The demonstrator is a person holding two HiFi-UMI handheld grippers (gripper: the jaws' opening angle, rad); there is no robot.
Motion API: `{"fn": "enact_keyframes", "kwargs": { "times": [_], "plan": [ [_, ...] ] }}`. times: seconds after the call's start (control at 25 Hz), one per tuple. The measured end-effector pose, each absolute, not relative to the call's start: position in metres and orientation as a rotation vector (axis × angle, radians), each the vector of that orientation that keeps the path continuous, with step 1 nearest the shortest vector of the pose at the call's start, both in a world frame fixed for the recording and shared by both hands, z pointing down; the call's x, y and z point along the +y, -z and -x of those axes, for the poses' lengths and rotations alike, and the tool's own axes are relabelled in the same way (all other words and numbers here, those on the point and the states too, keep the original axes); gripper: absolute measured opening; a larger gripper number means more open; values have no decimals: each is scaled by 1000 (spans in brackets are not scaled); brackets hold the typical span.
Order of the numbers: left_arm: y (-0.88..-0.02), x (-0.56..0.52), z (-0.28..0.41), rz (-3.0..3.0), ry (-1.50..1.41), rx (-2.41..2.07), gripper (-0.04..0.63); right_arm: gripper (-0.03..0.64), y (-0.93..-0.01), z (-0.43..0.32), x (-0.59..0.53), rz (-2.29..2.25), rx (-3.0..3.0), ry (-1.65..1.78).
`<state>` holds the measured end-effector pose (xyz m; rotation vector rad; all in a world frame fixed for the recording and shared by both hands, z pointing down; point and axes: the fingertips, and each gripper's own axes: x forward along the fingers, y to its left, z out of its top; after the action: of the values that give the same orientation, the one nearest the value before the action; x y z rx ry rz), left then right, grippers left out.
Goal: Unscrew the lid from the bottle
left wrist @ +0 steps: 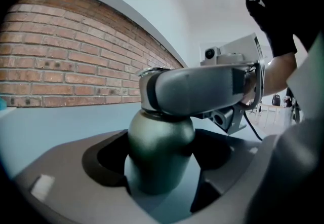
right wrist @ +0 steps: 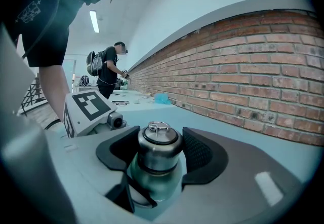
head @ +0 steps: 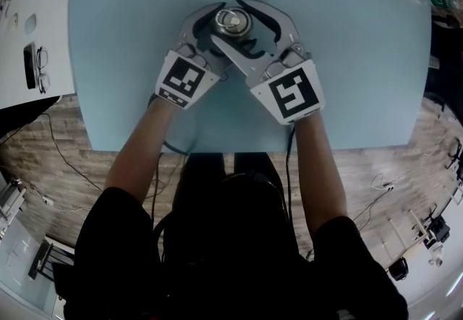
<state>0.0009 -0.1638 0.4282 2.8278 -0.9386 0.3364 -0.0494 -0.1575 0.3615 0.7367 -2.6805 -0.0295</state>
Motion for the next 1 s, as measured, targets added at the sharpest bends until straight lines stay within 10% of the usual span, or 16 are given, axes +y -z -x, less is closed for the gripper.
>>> {"fn": "enact_keyframes", "kwargs": {
  "times": [1.0],
  "plan": [
    [-428, -162, -2, -2851, -353, -873, 396, 273, -362, 49, -156, -688, -2683, 55]
  ]
}}
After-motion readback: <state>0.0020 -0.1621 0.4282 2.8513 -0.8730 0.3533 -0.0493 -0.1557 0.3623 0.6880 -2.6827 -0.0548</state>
